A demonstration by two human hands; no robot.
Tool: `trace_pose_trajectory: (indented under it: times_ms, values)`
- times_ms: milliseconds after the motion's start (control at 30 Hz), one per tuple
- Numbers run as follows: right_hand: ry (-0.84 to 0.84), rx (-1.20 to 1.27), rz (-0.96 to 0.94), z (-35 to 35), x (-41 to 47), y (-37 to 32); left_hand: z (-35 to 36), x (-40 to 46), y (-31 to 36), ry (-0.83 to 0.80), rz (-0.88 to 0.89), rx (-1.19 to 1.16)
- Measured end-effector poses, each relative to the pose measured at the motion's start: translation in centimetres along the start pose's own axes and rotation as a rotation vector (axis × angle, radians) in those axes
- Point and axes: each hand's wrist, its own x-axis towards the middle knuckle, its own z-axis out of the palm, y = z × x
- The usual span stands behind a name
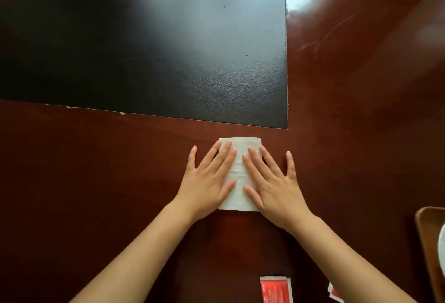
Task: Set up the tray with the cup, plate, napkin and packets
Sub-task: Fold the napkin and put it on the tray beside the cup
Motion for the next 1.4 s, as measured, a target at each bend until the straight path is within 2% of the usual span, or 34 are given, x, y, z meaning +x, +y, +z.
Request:
trace_pose_trajectory:
  times_ms: [233, 333, 500, 600, 767, 1000, 1133, 1300, 1400]
  values:
    - [-0.003, -0.016, 0.017, -0.1, 0.1, 0.1, -0.5, -0.8, -1.2, -0.050, 0.080, 0.073]
    - [0.036, 0.025, -0.034, -0.3, -0.4, 0.7, -0.8, -2.2, -1.8, -0.045, 0.112, 0.046]
    - [0.179, 0.102, -0.255, 0.0, -2.7, 2.0, -0.3, -5.3, -2.1, 0.041, 0.180, -0.103]
    - [0.271, 0.115, -0.268, 0.2, -3.0, 2.2, 0.0, -5.4, -1.8, 0.079, 0.244, -0.132]
    - [0.440, 0.128, -0.282, 0.3, -2.1, 1.4, -0.2, -4.5, -1.9, 0.138, 0.241, -0.163]
    - [0.435, 0.325, -0.137, -0.3, -1.5, 0.9, -0.2, -3.0, -0.9, 0.324, 0.130, -0.323]
    - [0.410, 0.325, -0.134, -0.6, -1.2, 0.9, 0.1, -2.2, -0.1, 0.402, -0.010, -0.405]
    - [0.305, 0.296, -0.179, -0.9, -1.3, 1.5, 0.0, -1.9, 0.3, 0.456, -0.097, -0.463]
    - [0.327, 0.351, -0.114, -0.9, -0.8, 1.4, -0.4, -1.5, 0.5, 0.492, -0.168, -0.546]
